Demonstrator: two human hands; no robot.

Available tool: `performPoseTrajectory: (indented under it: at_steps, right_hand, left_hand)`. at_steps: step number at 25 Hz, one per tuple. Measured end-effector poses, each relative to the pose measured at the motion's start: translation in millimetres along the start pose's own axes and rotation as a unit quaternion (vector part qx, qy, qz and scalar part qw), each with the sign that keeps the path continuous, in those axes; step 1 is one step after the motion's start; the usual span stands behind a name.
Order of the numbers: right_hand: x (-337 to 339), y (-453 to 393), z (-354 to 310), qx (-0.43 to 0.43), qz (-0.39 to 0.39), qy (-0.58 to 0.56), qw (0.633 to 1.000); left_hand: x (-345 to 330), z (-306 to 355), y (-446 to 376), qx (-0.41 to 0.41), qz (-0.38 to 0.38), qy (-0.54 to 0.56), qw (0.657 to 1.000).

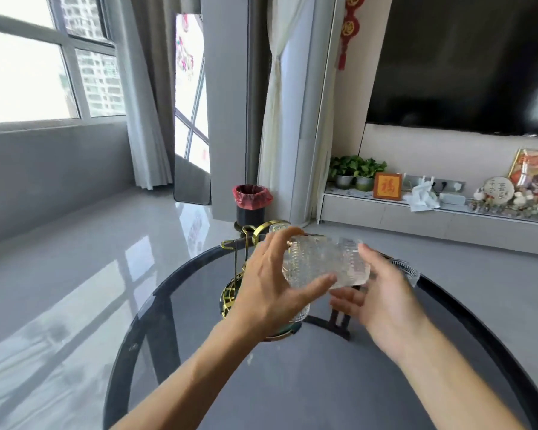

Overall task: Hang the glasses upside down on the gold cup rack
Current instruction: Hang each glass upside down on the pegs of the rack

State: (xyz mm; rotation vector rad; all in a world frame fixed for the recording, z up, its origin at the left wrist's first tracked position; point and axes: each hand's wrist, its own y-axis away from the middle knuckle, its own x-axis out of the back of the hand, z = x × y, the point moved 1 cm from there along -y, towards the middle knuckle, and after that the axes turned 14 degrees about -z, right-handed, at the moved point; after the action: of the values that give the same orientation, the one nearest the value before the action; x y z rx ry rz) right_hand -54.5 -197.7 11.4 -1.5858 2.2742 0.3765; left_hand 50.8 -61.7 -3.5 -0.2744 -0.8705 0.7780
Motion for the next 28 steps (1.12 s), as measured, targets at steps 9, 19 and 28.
performPoseTrajectory:
  at_steps: [9,19,28]
  right_hand:
    - [-70.9,-91.7,-19.5,0.128,-0.044,0.386,0.912]
    - [-43.3,-140.3,24.4,0.099,-0.066,0.745,0.657]
    - [-44.1,-136.4,22.2,0.121,-0.071,0.729,0.67]
  left_hand:
    - [89.7,-50.3,-43.7,0.042,0.08,-0.149,0.985]
    - [88.4,-165.0,-99.2,0.16,0.058,0.19,0.967]
    - [68.6,-204.4,-104.5,0.199,-0.066,0.164,0.964]
